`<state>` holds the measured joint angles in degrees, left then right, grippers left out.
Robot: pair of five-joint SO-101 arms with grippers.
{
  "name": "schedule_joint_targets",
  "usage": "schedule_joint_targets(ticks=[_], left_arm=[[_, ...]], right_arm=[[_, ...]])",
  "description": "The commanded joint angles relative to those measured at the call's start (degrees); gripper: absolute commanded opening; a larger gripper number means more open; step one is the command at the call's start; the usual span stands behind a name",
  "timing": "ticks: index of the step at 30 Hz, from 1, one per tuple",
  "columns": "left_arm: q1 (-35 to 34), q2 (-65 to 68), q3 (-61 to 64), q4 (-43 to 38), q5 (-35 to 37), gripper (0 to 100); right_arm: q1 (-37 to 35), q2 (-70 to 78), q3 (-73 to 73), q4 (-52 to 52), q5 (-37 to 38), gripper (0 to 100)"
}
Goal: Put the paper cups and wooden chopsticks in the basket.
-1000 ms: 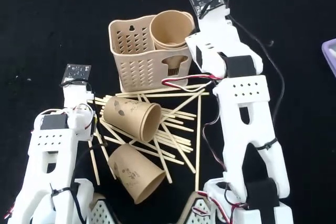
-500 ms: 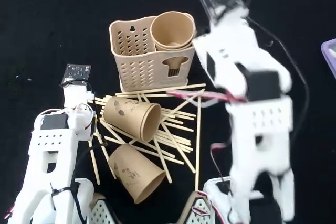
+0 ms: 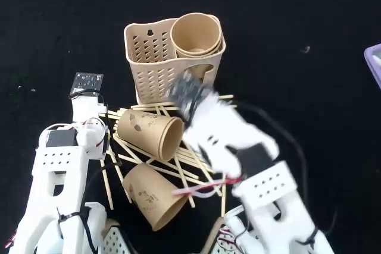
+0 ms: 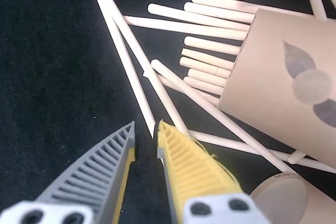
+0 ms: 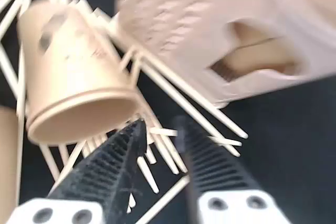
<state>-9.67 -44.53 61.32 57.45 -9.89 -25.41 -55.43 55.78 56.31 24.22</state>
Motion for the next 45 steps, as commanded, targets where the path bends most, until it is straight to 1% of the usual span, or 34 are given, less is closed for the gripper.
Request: schedule_joint_targets(ticks=[1,4,7,11,14,17,24,26,29,33,35,41,45], left_arm=[[0.0,-1.5,-0.6,-0.5,0.2,8],[0.0,-1.5,-0.6,-0.6,0.1,8],[0.0,-1.5,-0.6,-0.6,0.1,8],[0.0,-1.5,-0.6,-0.6,0.1,8],[0.0,-1.5,-0.6,-0.6,0.1,8],[-0.7,-1.5,-0.6,-0.5,0.1,8],[-10.1,-1.5,-3.1,-0.4,0.5,8],[-11.4,-1.5,-3.4,-0.5,0.6,8],[-11.8,-1.5,-3.4,-0.6,0.6,8],[-12.0,-1.5,-3.4,-0.6,0.6,8],[-12.1,-1.5,-3.4,-0.6,0.6,8],[-12.2,-1.5,-3.4,-0.6,0.6,8],[-12.2,-1.5,-3.4,-0.6,0.6,8]], right_arm=[[-3.6,-8.3,12.4,-9.2,6.9,19.4],[-4.0,-12.3,15.8,-12.0,11.4,19.4],[-5.8,-14.6,19.3,-15.1,15.7,19.4],[-8.6,-15.8,23.0,-18.8,19.2,19.4],[-8.6,-15.6,23.7,-22.4,19.8,19.4],[-8.8,-15.6,23.5,-23.4,20.8,19.4],[-8.9,-15.6,23.4,-23.4,23.4,19.4],[-8.9,-15.6,23.3,-23.4,23.6,19.4],[-9.6,-15.6,23.3,-23.4,23.7,19.4],[-12.0,-15.6,23.9,-23.4,26.1,19.2],[-12.1,-15.6,23.5,-23.6,26.3,19.2],[-12.0,-15.5,24.9,-29.0,26.4,19.3],[-12.0,-15.3,25.0,-29.1,26.4,19.3]])
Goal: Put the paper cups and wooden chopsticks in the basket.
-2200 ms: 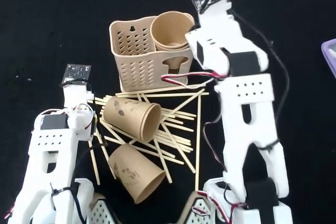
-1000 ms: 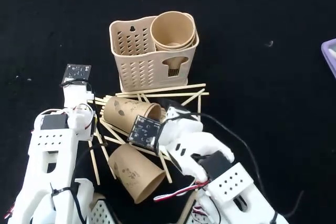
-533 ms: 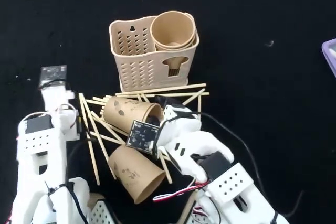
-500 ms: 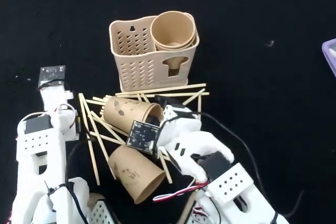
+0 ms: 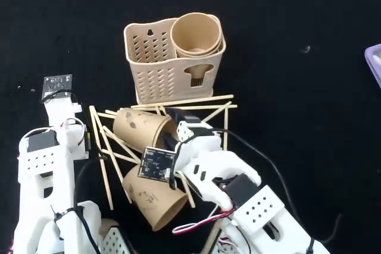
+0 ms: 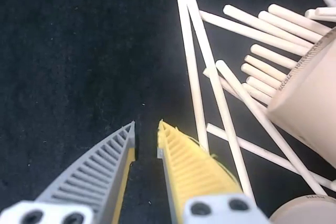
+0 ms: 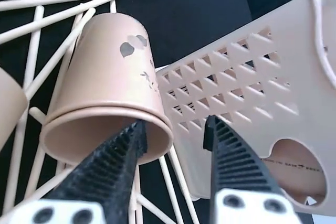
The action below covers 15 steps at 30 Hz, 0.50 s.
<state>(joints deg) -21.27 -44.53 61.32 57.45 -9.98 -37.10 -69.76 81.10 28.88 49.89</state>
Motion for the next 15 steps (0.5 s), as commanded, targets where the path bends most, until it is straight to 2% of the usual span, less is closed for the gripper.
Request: schedule_joint_targets(ticks=[1,6,9,11,15], left_arm=[[-0.6,-1.5,-3.4,-0.6,0.7,8],[-0.6,-1.5,-3.4,-0.6,0.7,8],[-0.6,-1.5,-3.4,-0.6,0.7,8],[-0.6,-1.5,-3.4,-0.6,0.7,8],[-0.6,-1.5,-3.4,-0.6,0.7,8]], right_arm=[[-0.4,-0.5,-0.3,-1.7,0.8,19.3],[-0.6,5.1,-0.7,-2.0,5.6,17.5],[-0.6,7.6,-1.4,-2.6,7.6,8.3],[-0.3,7.8,-1.8,-3.7,6.3,0.5],[-0.4,3.8,-3.9,-0.4,2.3,1.1]])
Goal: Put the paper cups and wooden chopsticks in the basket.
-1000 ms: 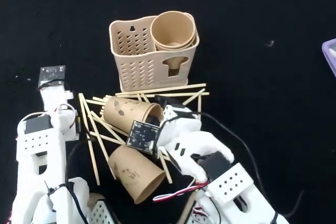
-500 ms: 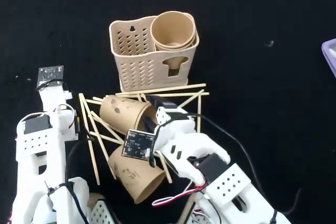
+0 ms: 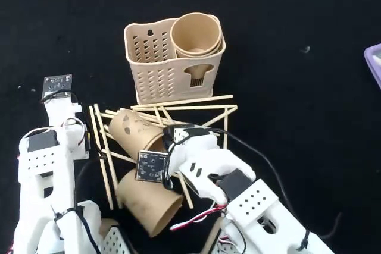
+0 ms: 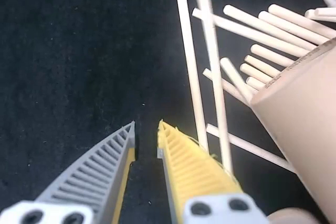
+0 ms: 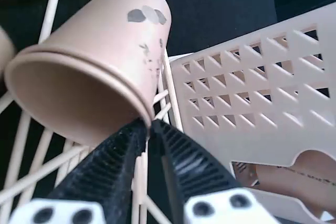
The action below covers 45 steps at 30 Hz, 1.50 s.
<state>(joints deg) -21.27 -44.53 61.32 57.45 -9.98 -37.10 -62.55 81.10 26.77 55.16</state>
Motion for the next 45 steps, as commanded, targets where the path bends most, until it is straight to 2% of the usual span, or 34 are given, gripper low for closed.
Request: schedule_joint_targets(ticks=[1,11,14,16,20,26,32,35,38,45], left_arm=[[-0.6,-1.5,-3.4,-0.6,0.7,8],[-0.5,-1.5,-3.4,-0.6,0.7,8],[-0.1,-1.5,-3.3,-0.6,0.7,8],[-0.1,-1.5,-3.2,-0.6,0.7,8],[0.0,-1.5,-3.2,-0.6,0.7,8],[0.0,-1.5,-3.2,-0.6,0.7,8],[-0.2,-1.5,-3.2,-0.6,0.7,8],[-0.3,-1.5,-3.3,-0.4,0.7,8],[-0.3,-1.5,-3.3,-0.4,0.7,8],[-0.4,-1.5,-3.3,-0.4,0.7,8]], right_arm=[[-0.5,-5.3,-4.8,4.0,-3.5,1.1],[0.0,-33.5,-16.5,37.9,-6.7,1.1],[4.0,-37.8,-20.4,43.5,-6.7,1.1],[8.9,-37.9,-21.4,44.7,-6.8,1.1],[16.3,-36.2,-17.6,44.7,-12.0,1.1],[23.8,-24.7,-11.9,38.0,-17.8,1.1],[25.3,-9.9,-19.6,39.7,-23.0,3.6],[26.2,-2.5,-24.7,40.7,-23.0,9.9],[28.0,3.5,-28.6,40.4,-22.7,10.6],[28.0,6.0,-30.0,44.0,-21.5,13.1]])
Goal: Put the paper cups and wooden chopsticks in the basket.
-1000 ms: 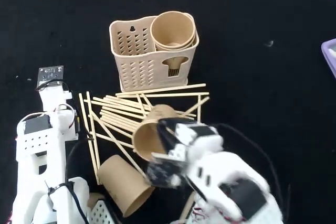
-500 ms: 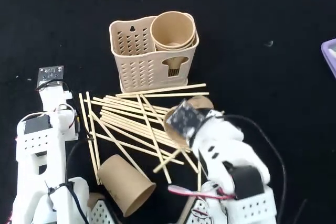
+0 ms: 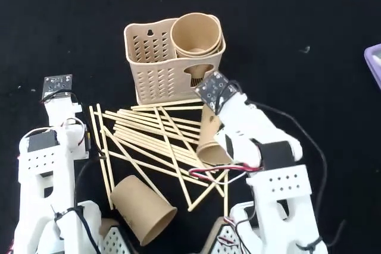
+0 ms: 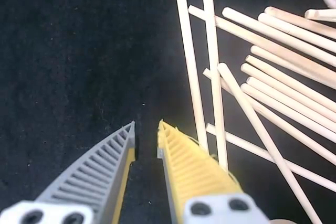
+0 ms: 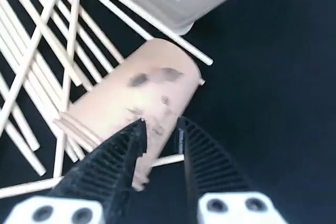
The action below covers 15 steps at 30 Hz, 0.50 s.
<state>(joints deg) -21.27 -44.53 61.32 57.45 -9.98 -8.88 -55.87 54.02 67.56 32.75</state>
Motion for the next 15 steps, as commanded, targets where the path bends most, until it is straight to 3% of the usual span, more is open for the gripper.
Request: schedule_joint_targets(ticks=[1,5,10,15], left_arm=[[-0.5,-1.5,-3.3,-0.4,0.7,8],[-0.5,-1.5,-3.3,-0.4,0.7,8],[-0.3,-1.5,-3.3,-0.4,0.7,8],[-0.2,-1.5,-3.3,-0.4,0.7,8]], right_arm=[[-0.7,-2.3,-2.9,5.1,2.7,15.0],[-2.7,-14.6,-2.2,13.8,12.5,16.6],[1.1,-32.5,8.7,17.0,25.6,17.0],[3.3,-47.0,21.2,14.9,27.0,22.3]])
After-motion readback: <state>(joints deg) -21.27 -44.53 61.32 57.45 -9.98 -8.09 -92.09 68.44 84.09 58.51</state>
